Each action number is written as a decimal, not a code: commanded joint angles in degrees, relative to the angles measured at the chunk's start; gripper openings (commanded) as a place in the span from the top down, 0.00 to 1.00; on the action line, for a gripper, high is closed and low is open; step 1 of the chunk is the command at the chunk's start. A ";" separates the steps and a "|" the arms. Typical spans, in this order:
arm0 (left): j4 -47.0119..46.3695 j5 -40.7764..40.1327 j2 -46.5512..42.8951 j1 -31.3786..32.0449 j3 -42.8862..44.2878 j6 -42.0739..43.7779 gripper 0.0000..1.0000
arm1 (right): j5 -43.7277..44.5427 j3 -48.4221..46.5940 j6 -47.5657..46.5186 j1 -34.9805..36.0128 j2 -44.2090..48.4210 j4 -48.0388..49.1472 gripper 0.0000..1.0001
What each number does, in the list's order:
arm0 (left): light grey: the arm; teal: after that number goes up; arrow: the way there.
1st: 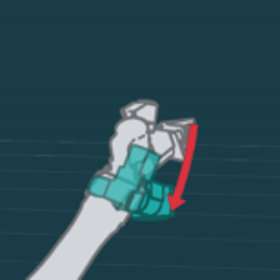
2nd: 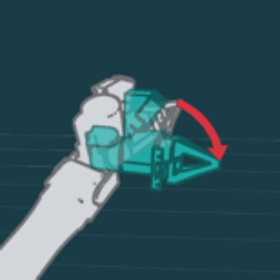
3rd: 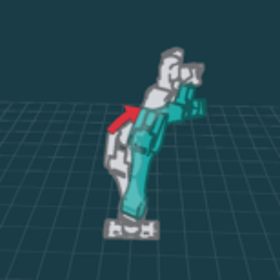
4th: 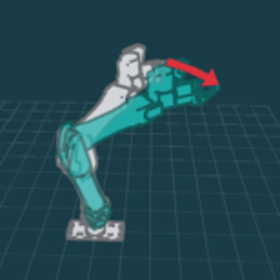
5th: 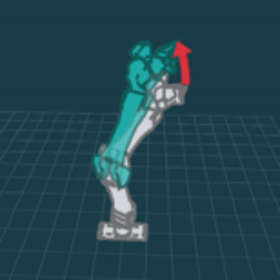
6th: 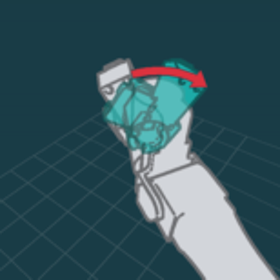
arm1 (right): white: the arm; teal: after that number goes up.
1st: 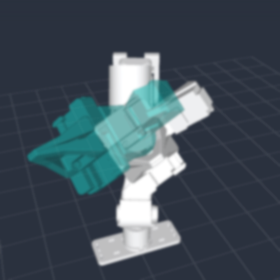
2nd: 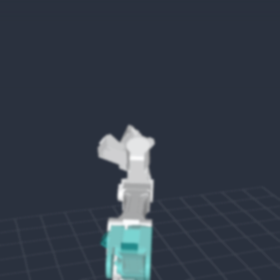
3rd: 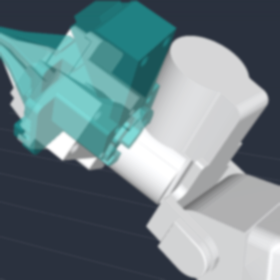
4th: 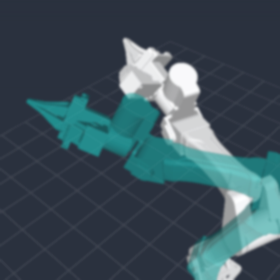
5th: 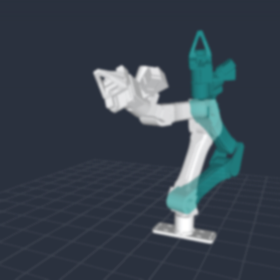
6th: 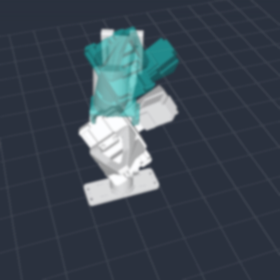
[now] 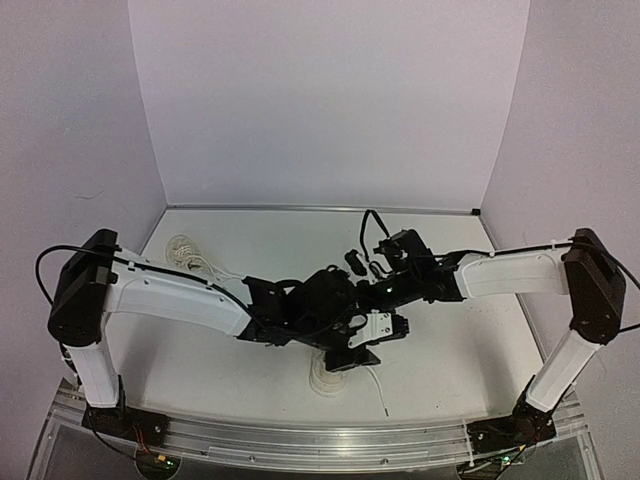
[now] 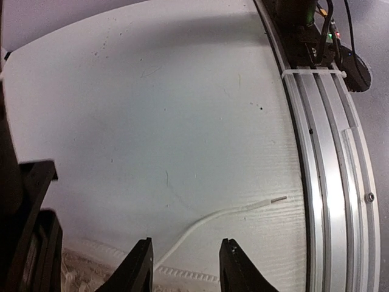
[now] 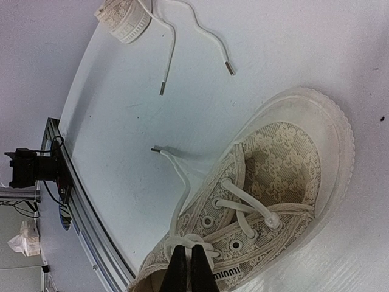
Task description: Tie the shoes
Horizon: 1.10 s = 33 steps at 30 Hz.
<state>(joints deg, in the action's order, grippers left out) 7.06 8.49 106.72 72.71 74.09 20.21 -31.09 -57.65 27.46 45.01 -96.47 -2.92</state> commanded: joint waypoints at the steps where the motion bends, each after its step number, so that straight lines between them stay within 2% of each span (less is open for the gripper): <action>1: -10.01 -1.15 -11.65 -4.21 -10.15 -9.01 0.59 | -1.99 -1.62 0.27 0.15 -1.42 2.30 1.00; 5: -18.44 -7.78 -20.26 -6.15 -21.99 -16.24 0.55 | -2.18 -2.71 0.77 1.34 -2.13 2.35 1.00; 9: -19.37 -14.62 -25.39 -9.20 -28.64 -23.77 0.54 | -2.12 -4.97 1.22 3.27 -3.82 3.90 1.00; 14: -21.34 -13.07 -30.75 -15.83 -35.84 -32.52 0.54 | -1.83 -8.48 1.97 5.51 -7.64 3.97 1.00; 19: -20.87 -10.83 -30.91 -18.37 -37.62 -35.20 0.54 | -1.79 -11.98 2.93 7.12 -12.02 3.84 1.00; 24: -21.98 -3.62 -27.53 -18.77 -36.84 -35.68 0.51 | -1.87 -12.78 3.22 7.41 -12.28 3.66 0.84; 30: -25.71 3.95 -22.93 -18.90 -36.22 -35.93 0.46 | -0.42 -11.31 1.79 7.43 -6.21 1.14 0.56; 33: -26.76 6.22 -21.02 -18.93 -35.32 -36.26 0.43 | 0.46 -10.82 1.05 7.13 -2.56 -0.21 0.46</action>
<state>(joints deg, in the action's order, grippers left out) -14.94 9.30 83.71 54.04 36.40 -15.12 -31.38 -67.95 29.85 52.12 -106.44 -2.70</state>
